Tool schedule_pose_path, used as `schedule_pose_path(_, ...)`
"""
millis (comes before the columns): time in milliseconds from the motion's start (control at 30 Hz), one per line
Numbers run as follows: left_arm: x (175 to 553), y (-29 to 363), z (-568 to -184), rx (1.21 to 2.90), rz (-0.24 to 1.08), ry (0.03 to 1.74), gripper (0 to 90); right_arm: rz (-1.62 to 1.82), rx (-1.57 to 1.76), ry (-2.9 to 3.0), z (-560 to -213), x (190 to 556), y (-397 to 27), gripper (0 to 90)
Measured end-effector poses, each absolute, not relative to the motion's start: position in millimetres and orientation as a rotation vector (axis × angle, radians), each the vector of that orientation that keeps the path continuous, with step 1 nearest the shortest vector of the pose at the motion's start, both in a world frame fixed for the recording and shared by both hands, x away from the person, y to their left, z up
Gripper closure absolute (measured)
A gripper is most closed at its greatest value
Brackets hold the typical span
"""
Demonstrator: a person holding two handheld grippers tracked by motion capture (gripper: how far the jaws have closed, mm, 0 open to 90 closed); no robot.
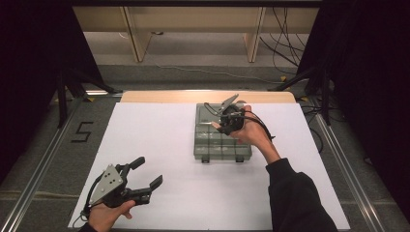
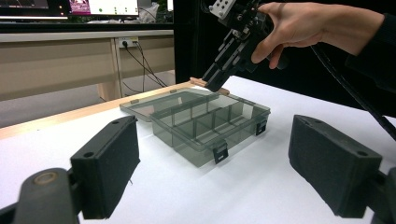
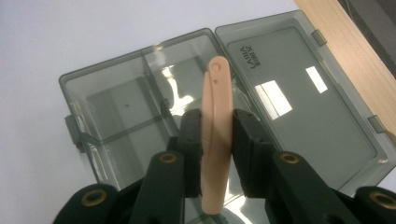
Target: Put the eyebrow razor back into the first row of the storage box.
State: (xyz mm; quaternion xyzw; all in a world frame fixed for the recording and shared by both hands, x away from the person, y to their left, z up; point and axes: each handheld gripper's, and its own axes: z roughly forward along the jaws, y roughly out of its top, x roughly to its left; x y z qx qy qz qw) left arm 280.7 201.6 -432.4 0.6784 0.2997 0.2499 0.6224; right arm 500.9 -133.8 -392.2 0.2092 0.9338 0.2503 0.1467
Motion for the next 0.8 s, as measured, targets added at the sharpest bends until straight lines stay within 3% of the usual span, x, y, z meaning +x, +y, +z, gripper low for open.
schedule_pose_path(800, 281, 202, -432, 1.557, 0.574, 0.687, 16.2, 0.655, 0.603, 2.703, -411, 519, -142, 74.3)
